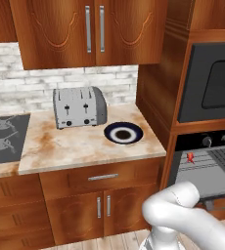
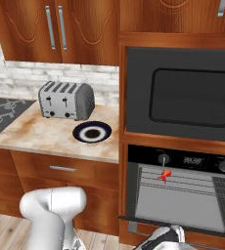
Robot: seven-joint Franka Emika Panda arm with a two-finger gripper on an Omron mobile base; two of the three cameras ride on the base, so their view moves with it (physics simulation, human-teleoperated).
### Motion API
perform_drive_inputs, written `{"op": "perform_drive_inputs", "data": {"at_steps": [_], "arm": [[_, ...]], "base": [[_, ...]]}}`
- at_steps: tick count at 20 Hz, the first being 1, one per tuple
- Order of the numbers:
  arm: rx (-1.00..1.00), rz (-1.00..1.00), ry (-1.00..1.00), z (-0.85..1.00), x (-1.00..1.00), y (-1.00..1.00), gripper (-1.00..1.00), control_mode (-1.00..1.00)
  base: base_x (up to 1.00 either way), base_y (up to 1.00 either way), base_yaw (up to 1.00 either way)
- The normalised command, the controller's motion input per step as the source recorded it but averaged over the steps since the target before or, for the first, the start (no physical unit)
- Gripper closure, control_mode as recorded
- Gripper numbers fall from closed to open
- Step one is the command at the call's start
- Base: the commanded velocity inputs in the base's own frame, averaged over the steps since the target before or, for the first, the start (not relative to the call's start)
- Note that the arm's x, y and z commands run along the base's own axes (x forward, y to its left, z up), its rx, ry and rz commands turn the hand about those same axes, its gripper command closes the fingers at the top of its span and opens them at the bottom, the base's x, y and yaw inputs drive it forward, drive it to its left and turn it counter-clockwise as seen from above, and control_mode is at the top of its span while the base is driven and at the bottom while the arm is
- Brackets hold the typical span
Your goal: Take the fish from the oven and place it on the plate on the counter.
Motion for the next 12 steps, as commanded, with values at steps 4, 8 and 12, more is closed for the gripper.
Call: {"op": "perform_drive_inputs", "data": {"at_steps": [4,8,12], "arm": [[-0.01,0.00,0.12,-1.00,-1.00,-0.25,1.00,-1.00],[0.00,0.00,0.09,-0.93,-0.96,-0.23,1.00,-1.00],[0.00,0.00,0.00,-0.08,-0.63,-0.21,1.00,-1.00]], "base": [[0.00,0.00,0.00],[0.00,0.00,0.00],[0.00,0.00,0.00]]}}
